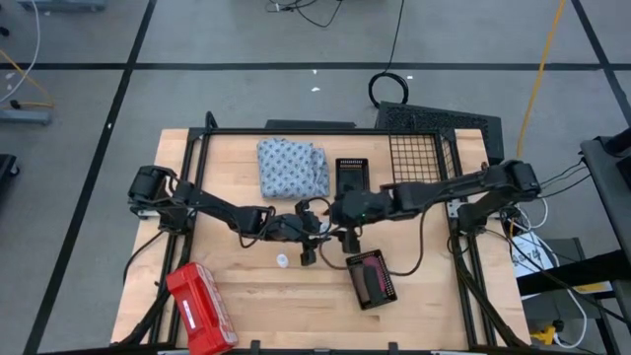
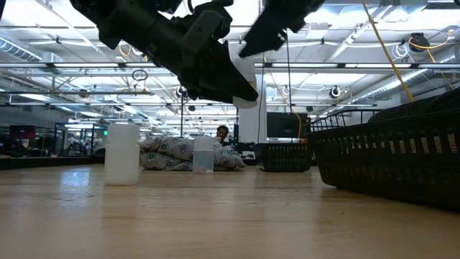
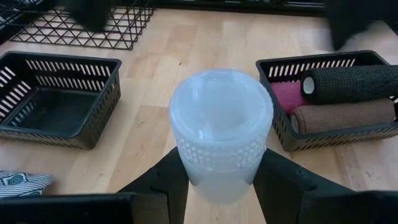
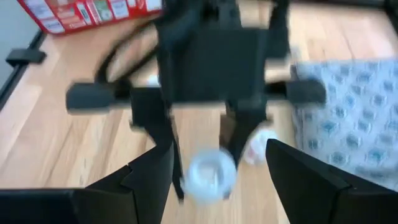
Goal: Pick & Place Medicine items
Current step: Put the top left transparent pill bottle into the top black basket
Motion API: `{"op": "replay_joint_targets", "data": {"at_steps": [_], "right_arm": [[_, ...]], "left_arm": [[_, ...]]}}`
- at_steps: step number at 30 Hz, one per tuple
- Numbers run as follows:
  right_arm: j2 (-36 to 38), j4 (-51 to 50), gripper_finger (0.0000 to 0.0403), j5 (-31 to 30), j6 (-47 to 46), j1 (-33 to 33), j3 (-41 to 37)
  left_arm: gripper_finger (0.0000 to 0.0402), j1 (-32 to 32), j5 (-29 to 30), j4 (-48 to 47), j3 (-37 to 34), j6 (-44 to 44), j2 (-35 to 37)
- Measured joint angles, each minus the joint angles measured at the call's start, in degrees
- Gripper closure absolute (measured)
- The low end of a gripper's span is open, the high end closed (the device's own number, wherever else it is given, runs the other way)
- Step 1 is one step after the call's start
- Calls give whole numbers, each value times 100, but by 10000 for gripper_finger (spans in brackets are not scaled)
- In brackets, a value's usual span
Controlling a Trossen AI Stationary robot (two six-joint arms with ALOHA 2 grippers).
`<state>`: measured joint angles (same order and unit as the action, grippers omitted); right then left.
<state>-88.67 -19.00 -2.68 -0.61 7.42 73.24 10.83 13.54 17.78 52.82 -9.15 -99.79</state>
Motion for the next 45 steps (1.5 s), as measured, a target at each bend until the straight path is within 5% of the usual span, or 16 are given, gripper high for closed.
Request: {"op": "replay_joint_targets", "data": {"at_steps": [17,45], "right_arm": [[-786,47,164,278,174,0,58],[-642,19,275,-156,224,2,-8]], "left_arm": [[247,0,-22,-194,-3,-17,0],[247,7,0,-254,-3,7,-2]]}}
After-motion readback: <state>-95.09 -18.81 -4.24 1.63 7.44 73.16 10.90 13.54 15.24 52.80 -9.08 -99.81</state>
